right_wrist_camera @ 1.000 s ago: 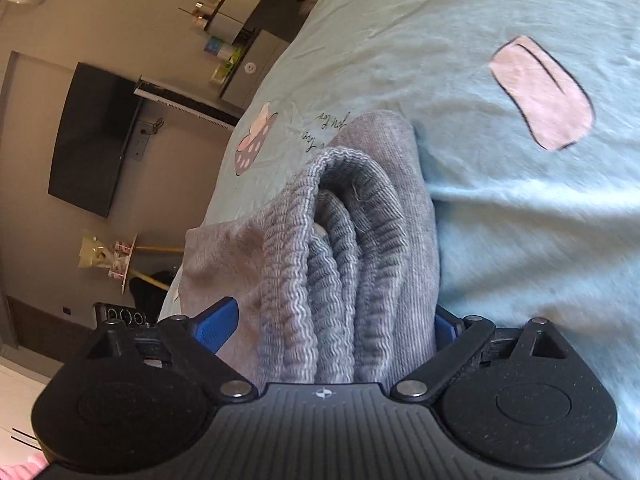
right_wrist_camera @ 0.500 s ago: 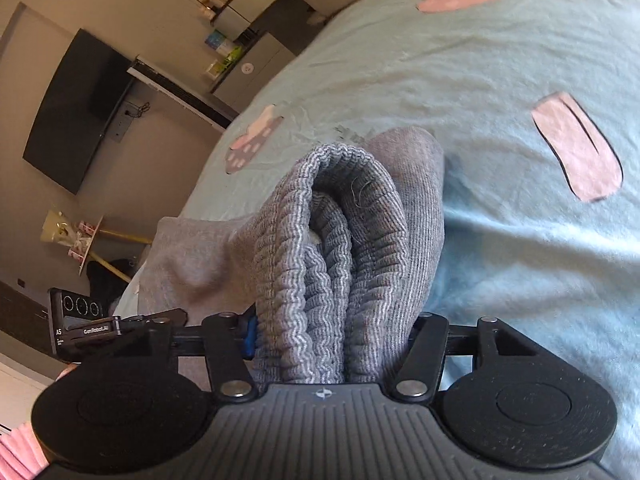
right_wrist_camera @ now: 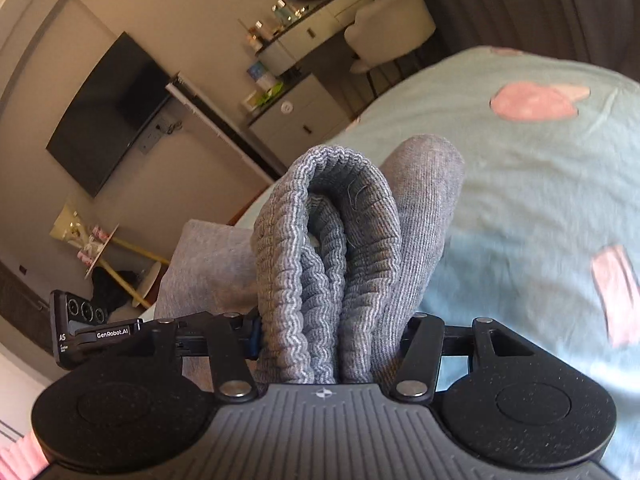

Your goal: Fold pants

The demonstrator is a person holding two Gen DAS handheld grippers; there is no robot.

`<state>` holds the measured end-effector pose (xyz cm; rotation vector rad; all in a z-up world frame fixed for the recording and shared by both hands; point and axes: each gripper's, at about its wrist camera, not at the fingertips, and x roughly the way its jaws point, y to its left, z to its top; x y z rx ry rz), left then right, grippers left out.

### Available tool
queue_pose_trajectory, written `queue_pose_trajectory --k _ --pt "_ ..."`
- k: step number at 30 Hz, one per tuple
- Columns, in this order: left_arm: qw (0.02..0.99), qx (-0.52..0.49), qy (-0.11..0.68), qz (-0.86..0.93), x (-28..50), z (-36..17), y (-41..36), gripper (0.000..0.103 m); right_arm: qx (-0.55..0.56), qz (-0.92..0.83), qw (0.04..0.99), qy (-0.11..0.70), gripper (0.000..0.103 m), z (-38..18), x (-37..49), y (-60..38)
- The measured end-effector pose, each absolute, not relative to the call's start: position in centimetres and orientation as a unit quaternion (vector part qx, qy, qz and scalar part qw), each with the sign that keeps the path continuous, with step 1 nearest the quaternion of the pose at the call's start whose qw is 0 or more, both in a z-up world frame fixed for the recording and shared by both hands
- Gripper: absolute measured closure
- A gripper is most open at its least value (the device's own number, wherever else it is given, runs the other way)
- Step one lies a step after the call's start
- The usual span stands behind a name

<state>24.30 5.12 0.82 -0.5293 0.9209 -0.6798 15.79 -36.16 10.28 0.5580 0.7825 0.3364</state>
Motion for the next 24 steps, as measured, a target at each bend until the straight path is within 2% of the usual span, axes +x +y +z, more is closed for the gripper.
queue_pose_trajectory --k 4,5,7,10,14,15,17,19,24 --pt "0.824 -0.208 0.433 -0.300 25.9 0.9 3.5 0.065 0.267 0.143 0.872 0.385 0.048 9.2 18.1 -36.8" --pt "0.827 -0.203 0.436 -0.291 26.3 0.7 3.3 0.063 0.272 0.134 0.867 0.394 0.045 8.7 18.6 -37.1" --pt "0.831 -0.195 0.447 -0.267 26.8 0.0 3.4 0.052 0.273 0.105 0.860 0.418 0.037 7.5 19.4 -37.8" --pt "0.838 -0.188 0.455 -0.233 26.7 -0.8 5.0 0.048 0.278 0.033 0.859 0.429 0.031 6.5 18.7 -40.0" --pt "0.848 -0.186 0.444 -0.222 24.3 -0.6 7.3 0.044 0.283 0.010 0.888 0.363 0.030 8.0 14.2 -41.8" --pt "0.851 -0.185 0.439 -0.222 23.5 -0.5 7.4 0.038 0.280 0.015 0.891 0.356 0.030 8.4 13.3 -41.6" --pt "0.851 -0.185 0.437 -0.225 21.6 -0.4 7.4 0.035 0.258 0.026 0.903 0.344 0.030 8.9 11.5 -40.2" --pt "0.846 -0.182 0.447 -0.226 20.3 -0.9 6.7 0.029 0.223 0.029 0.911 0.345 0.030 8.9 10.5 -38.5" --pt "0.849 -0.116 0.487 -0.169 18.5 -2.8 4.0 0.026 0.159 -0.013 0.905 0.394 0.030 7.1 10.5 -36.2"
